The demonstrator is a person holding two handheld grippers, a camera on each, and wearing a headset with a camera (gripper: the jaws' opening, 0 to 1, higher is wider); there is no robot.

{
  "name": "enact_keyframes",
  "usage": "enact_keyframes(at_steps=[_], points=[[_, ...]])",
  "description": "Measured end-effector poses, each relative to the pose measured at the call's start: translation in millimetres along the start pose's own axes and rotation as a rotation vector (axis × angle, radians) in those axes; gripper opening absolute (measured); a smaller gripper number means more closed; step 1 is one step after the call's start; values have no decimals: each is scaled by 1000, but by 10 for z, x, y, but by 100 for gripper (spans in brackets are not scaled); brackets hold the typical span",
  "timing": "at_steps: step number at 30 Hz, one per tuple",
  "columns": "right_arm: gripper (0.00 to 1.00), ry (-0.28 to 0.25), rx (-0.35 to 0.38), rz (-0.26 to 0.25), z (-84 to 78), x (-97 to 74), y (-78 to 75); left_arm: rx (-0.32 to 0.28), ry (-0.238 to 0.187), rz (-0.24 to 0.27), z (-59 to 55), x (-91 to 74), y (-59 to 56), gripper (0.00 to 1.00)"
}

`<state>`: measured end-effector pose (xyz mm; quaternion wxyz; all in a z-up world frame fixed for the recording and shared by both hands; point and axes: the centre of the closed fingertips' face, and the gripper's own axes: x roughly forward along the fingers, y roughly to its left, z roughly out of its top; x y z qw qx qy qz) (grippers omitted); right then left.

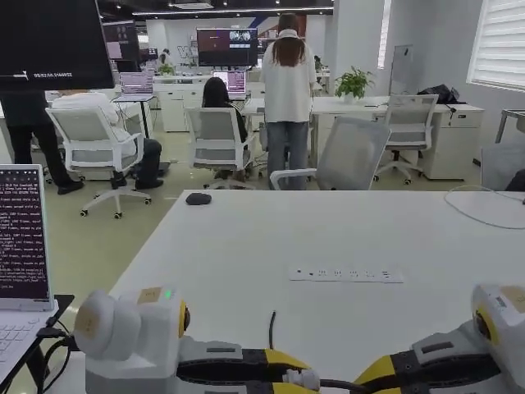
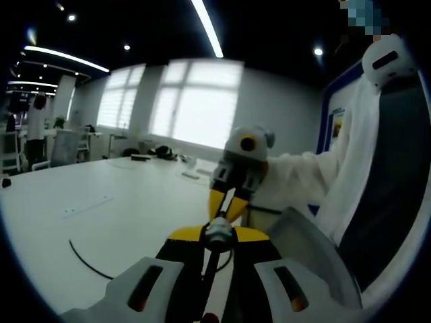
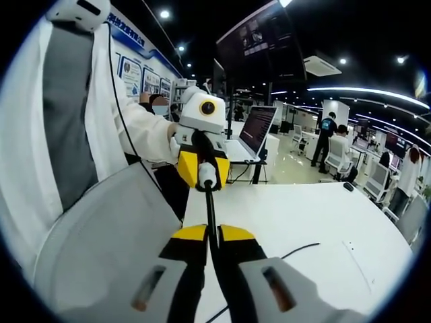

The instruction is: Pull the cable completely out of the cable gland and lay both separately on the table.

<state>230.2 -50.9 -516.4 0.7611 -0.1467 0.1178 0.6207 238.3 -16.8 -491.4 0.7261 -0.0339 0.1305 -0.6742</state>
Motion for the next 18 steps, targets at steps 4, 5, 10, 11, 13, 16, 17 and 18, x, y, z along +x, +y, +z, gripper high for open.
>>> enact_keyframes(at_steps=[4, 5, 10, 11, 13, 16, 17, 18], points=[[4, 12, 21, -27, -75, -83, -41, -22, -41, 14, 65, -58, 34, 17], [4, 12, 21, -27, -79, -95, -35, -23, -46, 13, 77, -63, 32, 17], [3, 21, 18, -27, -92, -100, -12, -18, -42, 10, 78, -39, 18, 16], [3, 24, 19, -28, -97, -96, -11, -18, -43, 11, 80, -34, 18, 16], [3, 23, 20, -28, -103, -95, -14, -18, -46, 11, 84, -29, 21, 16], [4, 24, 19, -31, -105, -93, -19, -8, -45, 12, 87, -26, 18, 16], [4, 24, 20, -33, -107, -89, -23, -7, -44, 12, 86, -26, 17, 16], [4, 24, 20, -33, -110, -84, -24, -6, -45, 11, 89, -27, 12, 16]])
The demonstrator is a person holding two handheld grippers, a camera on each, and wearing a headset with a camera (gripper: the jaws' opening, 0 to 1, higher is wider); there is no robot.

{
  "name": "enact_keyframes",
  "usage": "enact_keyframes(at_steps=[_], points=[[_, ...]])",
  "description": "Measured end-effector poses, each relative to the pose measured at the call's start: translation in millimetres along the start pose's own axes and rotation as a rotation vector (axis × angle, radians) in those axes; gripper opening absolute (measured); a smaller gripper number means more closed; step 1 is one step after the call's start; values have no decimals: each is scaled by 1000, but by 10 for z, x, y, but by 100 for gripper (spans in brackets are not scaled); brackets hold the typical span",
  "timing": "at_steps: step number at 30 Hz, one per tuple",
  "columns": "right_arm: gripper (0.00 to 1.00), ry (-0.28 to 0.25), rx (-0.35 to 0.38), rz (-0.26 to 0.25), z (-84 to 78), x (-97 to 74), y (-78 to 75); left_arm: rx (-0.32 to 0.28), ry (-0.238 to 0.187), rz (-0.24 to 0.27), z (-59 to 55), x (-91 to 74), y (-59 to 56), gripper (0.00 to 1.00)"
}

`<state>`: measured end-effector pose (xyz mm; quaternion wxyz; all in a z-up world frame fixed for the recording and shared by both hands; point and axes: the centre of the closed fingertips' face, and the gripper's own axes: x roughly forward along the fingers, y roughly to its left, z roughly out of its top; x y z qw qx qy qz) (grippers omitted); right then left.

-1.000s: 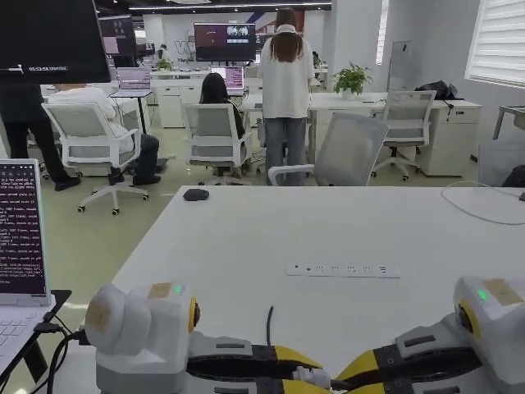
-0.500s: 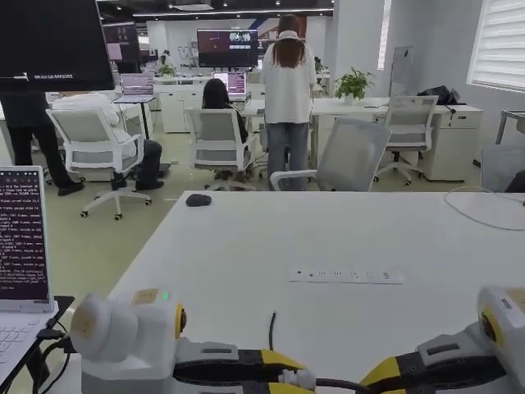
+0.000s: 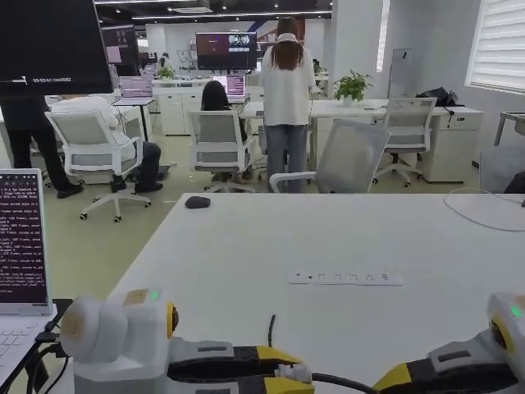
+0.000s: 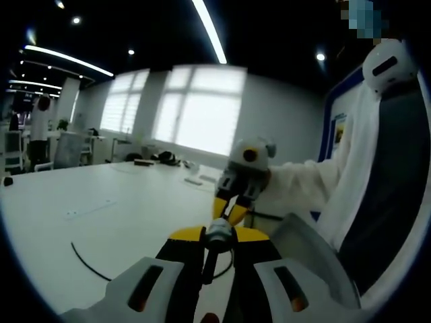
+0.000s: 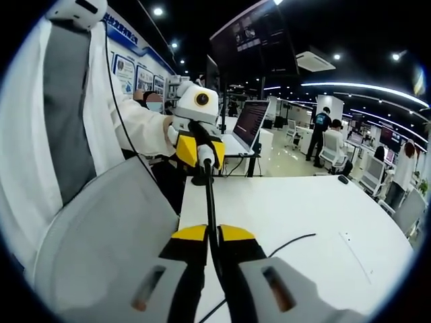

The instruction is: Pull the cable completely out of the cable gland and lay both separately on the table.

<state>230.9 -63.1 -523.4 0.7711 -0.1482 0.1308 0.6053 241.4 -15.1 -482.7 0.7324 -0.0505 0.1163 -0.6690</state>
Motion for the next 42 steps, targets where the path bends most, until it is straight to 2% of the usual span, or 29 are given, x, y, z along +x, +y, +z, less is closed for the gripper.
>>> enact_keyframes(at_steps=[6, 12, 16, 20, 26, 33, 42], points=[[5, 0, 9, 16, -16, 98, 40, 21, -7, -17, 32, 13, -50, 16], [16, -33, -3, 16, 94, 192, 30, 17, 1, -21, 7, 30, -57, 16], [15, -47, -12, 34, 155, 265, 65, 13, -3, -17, 4, 30, -52, 16], [3, -44, -26, 53, 154, 330, 106, 7, -7, -16, 1, 22, -54, 16], [3, -40, -21, 60, 153, 356, 118, -5, -9, -5, -37, -15, -22, 16], [3, -17, -23, 65, 104, 365, 111, -8, -7, -2, -59, -14, -12, 16], [3, 57, -17, 56, -144, 328, 71, -16, -7, 16, -89, -86, 35, 16]])
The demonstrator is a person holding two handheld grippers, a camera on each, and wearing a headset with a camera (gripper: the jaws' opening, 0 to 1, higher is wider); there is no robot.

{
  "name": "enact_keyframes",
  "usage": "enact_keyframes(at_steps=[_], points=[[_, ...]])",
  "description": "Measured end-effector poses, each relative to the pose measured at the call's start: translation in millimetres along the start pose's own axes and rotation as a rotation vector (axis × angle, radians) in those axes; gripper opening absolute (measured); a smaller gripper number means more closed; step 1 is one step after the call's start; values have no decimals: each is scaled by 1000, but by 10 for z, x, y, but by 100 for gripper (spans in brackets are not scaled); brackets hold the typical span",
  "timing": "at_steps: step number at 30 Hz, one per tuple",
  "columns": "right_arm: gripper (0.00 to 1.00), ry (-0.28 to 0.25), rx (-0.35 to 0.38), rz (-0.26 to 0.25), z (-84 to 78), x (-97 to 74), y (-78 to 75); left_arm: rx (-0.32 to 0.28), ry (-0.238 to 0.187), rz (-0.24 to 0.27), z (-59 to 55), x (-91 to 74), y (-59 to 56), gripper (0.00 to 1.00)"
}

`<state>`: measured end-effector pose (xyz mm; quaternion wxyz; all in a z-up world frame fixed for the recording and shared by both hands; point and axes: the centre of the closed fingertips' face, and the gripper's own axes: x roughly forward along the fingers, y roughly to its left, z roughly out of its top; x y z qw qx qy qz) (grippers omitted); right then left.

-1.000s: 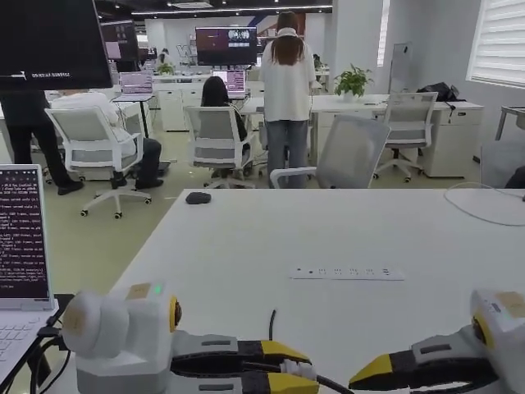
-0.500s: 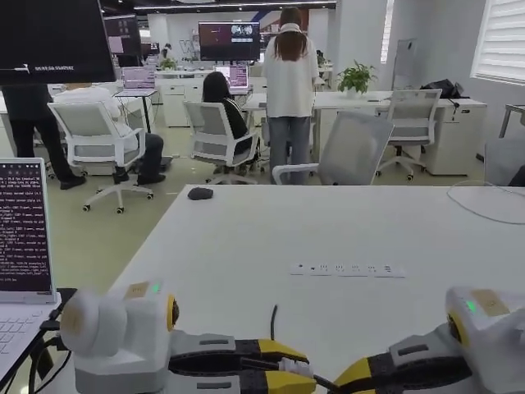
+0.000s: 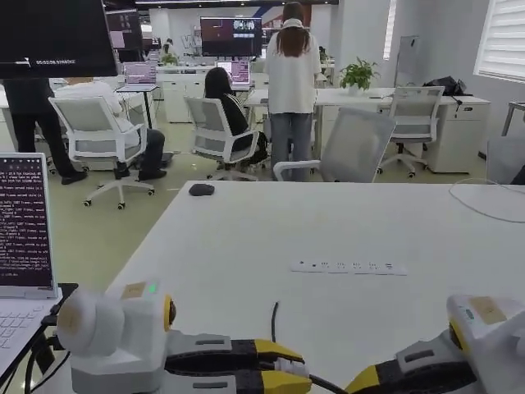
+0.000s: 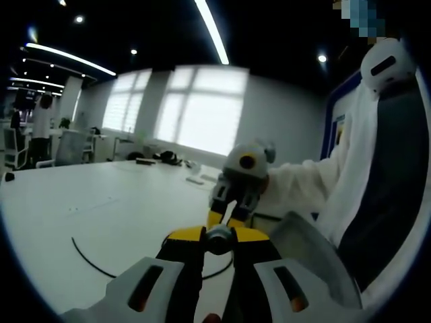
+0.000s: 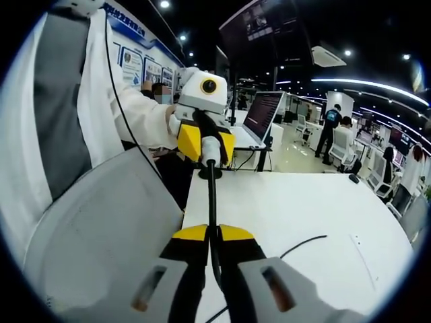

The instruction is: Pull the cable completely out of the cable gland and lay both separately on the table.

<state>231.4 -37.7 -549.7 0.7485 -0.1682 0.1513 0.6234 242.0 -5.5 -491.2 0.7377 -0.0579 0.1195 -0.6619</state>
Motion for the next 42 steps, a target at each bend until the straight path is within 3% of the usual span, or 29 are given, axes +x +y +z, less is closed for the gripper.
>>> enact_keyframes(at_steps=[11, 17, 20, 26, 38, 42], points=[[3, 42, 42, -22, -279, -45, -77, -16, -4, 23, -26, -63, 39, 16], [3, 84, 92, -47, -532, -50, -136, -30, -13, 38, -49, -130, 78, 16], [3, 116, 119, -83, -689, -36, -209, -41, -10, 50, -86, -160, 108, 16], [4, 201, 157, -120, -1037, 113, -306, -65, -14, 66, -158, -178, 138, 16], [4, 257, 180, -95, -1393, 523, -325, -119, -15, 105, -322, -254, 239, 17], [5, 308, 170, -104, -1575, 606, -369, -131, -13, 111, -352, -252, 275, 17]])
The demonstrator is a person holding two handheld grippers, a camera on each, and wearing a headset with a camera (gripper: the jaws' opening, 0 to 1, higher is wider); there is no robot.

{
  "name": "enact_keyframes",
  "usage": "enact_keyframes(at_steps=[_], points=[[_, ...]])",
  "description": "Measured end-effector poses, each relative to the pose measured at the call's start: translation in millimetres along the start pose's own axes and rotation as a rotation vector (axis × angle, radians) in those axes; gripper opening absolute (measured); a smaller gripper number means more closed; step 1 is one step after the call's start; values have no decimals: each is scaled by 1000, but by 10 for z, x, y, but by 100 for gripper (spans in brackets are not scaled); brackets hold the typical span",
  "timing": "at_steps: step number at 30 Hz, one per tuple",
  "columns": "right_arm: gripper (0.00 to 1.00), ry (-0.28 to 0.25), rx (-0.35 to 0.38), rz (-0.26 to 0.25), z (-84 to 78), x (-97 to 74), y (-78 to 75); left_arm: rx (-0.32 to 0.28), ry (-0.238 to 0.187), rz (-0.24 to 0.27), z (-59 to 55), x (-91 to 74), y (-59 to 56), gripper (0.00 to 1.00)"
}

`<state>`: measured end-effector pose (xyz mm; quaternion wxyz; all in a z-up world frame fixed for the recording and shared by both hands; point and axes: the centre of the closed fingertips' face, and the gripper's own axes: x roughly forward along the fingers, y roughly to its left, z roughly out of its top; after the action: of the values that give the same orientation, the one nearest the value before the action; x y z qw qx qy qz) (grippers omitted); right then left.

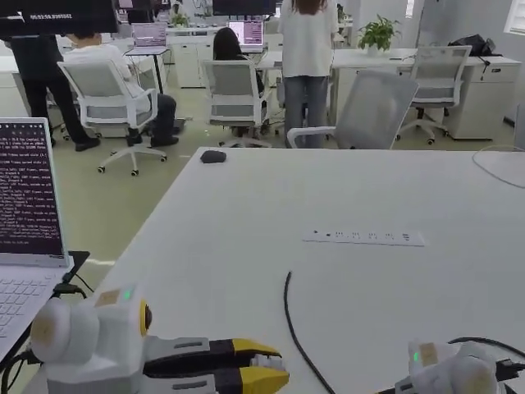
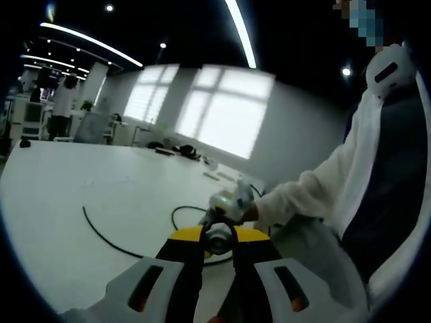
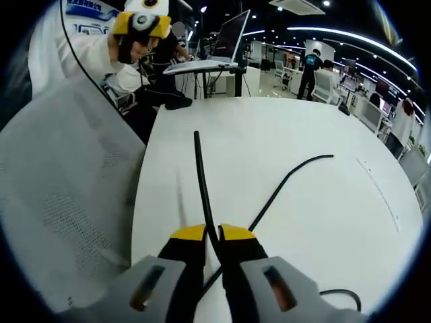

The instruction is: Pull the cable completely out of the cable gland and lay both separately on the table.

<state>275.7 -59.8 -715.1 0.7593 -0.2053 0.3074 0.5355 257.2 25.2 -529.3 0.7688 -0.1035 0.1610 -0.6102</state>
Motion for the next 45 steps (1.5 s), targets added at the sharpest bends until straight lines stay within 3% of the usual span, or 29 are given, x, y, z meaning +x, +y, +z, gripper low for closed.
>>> enact_keyframes(at_steps=[7, 11, 16, 26, 30, 36, 40, 45], points=[[6, 53, 39, -30, -194, 127, -77, -25, 6, 22, -76, 37, 119, 17], [7, 50, 58, -10, -229, 195, -35, -34, 2, 31, -98, 58, 164, 17], [7, 123, -18, 20, -361, 252, 42, -51, 15, 33, -159, 102, 227, 17], [10, 102, 16, 34, -392, 263, 68, -59, 30, 42, -222, 213, 330, 17], [13, 118, 8, 37, -411, 234, 78, -36, 59, 49, -308, 313, 410, 17], [23, 60, 11, 16, -258, 119, 40, -13, 103, 49, -472, 480, 550, 17], [26, 12, 37, -16, -144, -21, -8, 15, 159, 54, -660, 587, 694, 17], [26, -59, 90, -83, -15, -325, -75, 38, 217, 62, -878, 722, 844, 17]])
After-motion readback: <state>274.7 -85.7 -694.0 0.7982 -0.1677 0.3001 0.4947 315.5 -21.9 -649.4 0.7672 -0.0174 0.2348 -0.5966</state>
